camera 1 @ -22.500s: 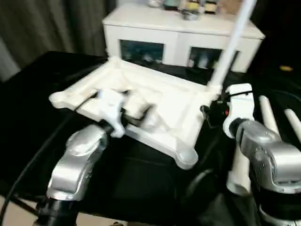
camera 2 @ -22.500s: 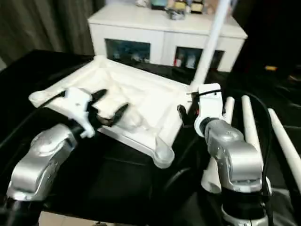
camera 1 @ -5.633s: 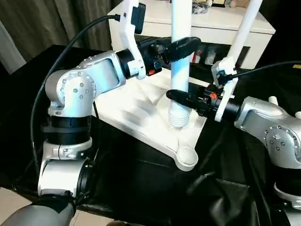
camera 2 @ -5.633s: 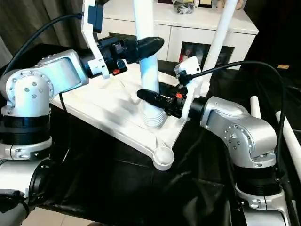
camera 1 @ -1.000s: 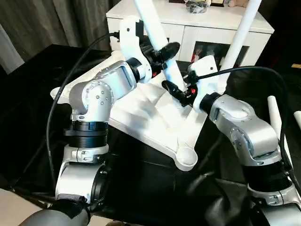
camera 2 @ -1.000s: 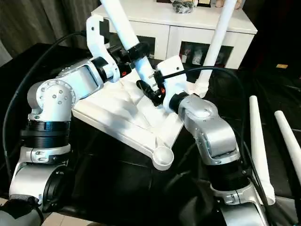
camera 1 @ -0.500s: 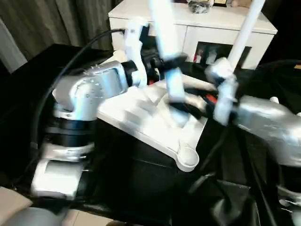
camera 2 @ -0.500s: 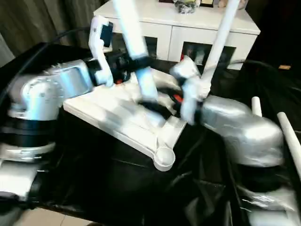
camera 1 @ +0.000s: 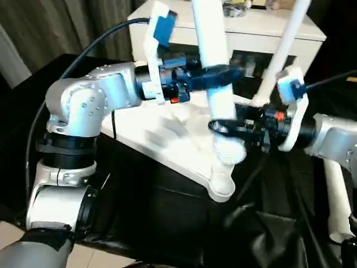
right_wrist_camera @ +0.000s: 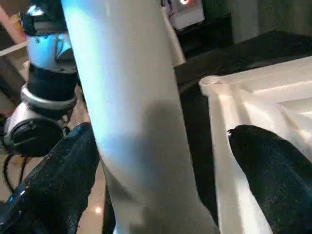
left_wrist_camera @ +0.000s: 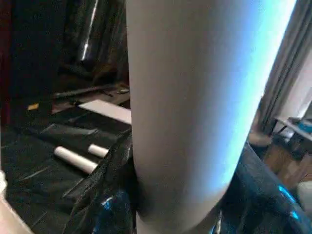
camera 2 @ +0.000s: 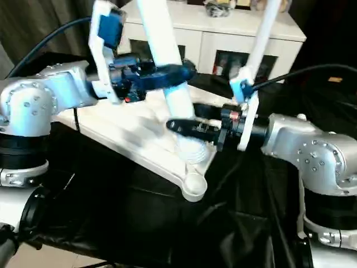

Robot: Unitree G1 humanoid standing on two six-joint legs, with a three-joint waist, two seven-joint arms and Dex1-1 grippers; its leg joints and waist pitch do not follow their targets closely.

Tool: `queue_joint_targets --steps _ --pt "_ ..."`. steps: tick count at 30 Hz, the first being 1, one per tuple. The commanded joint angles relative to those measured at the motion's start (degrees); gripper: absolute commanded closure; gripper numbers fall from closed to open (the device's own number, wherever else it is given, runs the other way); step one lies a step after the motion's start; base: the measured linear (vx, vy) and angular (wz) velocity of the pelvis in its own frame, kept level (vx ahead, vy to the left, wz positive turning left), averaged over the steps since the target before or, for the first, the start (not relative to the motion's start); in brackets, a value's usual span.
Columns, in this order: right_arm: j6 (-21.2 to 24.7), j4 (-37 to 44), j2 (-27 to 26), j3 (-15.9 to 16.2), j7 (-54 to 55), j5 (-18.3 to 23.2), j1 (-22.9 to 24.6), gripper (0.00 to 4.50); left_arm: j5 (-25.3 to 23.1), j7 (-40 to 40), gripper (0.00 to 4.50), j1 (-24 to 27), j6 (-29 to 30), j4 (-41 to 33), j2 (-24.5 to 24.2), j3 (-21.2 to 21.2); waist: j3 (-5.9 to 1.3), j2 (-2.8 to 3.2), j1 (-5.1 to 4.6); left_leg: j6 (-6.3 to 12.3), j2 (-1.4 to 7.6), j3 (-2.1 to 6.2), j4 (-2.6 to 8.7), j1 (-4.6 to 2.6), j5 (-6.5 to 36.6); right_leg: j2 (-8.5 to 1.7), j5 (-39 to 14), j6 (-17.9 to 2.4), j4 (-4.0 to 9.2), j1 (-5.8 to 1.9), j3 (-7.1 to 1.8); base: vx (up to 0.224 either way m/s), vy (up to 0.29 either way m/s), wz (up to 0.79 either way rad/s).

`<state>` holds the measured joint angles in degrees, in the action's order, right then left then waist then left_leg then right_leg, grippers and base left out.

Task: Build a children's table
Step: Pick table leg

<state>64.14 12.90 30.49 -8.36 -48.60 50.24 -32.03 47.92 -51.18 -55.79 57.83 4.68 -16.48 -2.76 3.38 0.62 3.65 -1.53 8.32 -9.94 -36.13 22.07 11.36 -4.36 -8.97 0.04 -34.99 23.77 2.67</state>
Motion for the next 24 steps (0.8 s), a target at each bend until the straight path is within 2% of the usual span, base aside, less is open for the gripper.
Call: queue_joint_targets --steps 1,8,13,14,15,17,19,20,21,23,24 --pt "1.47 1.02 -0.07 -0.51 0.97 2.15 -0.28 0.00 1.30 -0.50 2.61 -1.65 0.83 -0.01 0.13 -0.63 -3.82 -0.44 0.24 -0.46 3.70 1.43 4.65 -1.02 10.84 -3.96 -18.92 -12.50 4.43 -3.02 -2.29 0.000 0.000 0.00" --pt "1.82 0.91 -0.95 -0.72 2.37 2.65 -0.68 0.00 2.36 0.03 2.61 -1.11 1.76 -0.44 0.37 -0.69 -3.89 -0.49 0.24 -0.72 3.71 1.38 4.65 -0.89 9.84 -3.96 -17.91 -12.53 4.27 -3.07 -2.29 0.000 0.000 0.00" --pt "1.59 0.98 -1.30 -0.64 3.59 2.84 -0.78 0.00 1.86 2.54 2.61 -1.36 2.28 0.31 1.09 -1.28 -3.75 -0.51 0.20 -1.06 3.75 1.43 4.70 -0.99 10.90 -3.95 -20.09 -11.87 4.49 -2.97 -2.28 0.000 0.000 0.00" --pt "0.84 1.05 -1.39 -0.50 4.12 2.27 -0.84 0.00 0.14 6.75 2.61 -2.43 2.32 2.40 1.91 -1.82 -3.77 -0.46 0.18 -1.20 3.73 1.45 4.68 -0.97 11.04 -3.94 -20.32 -11.66 4.53 -2.98 -2.27 0.000 0.000 0.00" --pt "0.79 1.05 -1.40 -0.49 4.15 2.24 -0.85 0.00 0.05 6.97 2.61 -2.49 2.32 2.51 1.95 -1.84 -3.74 -0.54 0.15 -1.22 3.64 1.44 4.64 -1.04 11.59 -3.85 -21.05 -11.13 4.73 -2.92 -2.24 0.000 0.000 0.00" --pt "-0.46 0.79 -1.81 -0.68 5.40 1.16 -1.13 0.00 -1.77 12.36 2.61 -3.83 2.31 5.06 3.00 -2.92 -3.72 -0.57 0.19 -1.41 3.66 1.47 4.64 -1.01 11.89 -3.91 -22.00 -10.49 4.82 -2.89 -2.25 0.000 0.000 0.00" --pt "-3.52 -0.75 -3.96 -2.05 9.83 -1.46 -2.67 0.00 -5.83 21.99 2.61 -6.28 1.29 9.50 4.10 -5.15 -3.86 -0.53 0.15 -1.88 3.47 1.58 4.58 -0.96 11.49 -3.96 -22.13 -10.15 4.81 -2.94 -2.10 0.000 0.000 0.00" --pt "-3.63 -0.77 -4.02 -2.10 9.97 -1.55 -2.73 0.00 -6.05 22.22 2.61 -6.34 1.23 9.57 4.07 -5.13 -3.93 -0.59 0.11 -2.10 3.55 1.64 4.62 -0.90 11.05 -3.89 -21.38 -10.03 4.79 -2.85 -2.11 0.000 0.000 0.00" --pt "-5.09 -0.82 -4.70 -2.44 11.76 -2.94 -3.24 0.00 -7.80 24.59 2.61 -7.08 1.14 10.30 3.89 -5.21 -3.86 -0.93 0.12 -1.84 3.53 1.57 4.64 -0.89 10.99 -3.91 -21.24 -9.86 4.80 -2.92 -2.15 0.000 0.000 0.00" --pt "-5.40 -0.83 -5.03 -2.52 12.76 -3.42 -3.47 0.00 -7.90 25.08 2.62 -7.36 1.20 10.45 4.02 -5.41 -3.80 -0.85 0.16 -1.48 3.51 1.54 4.66 -0.81 10.68 -3.89 -21.12 -9.45 4.81 -2.99 -2.21 0.000 0.000 0.00" --pt "-6.00 -0.60 -5.52 -2.40 14.03 -4.21 -3.72 0.00 -7.54 26.02 2.62 -7.87 1.89 10.72 4.41 -5.99 -3.88 -1.15 0.08 -1.13 3.47 1.49 4.68 -0.60 9.65 -3.84 -20.14 -9.39 4.71 -3.20 -2.18 0.000 0.000 0.00"
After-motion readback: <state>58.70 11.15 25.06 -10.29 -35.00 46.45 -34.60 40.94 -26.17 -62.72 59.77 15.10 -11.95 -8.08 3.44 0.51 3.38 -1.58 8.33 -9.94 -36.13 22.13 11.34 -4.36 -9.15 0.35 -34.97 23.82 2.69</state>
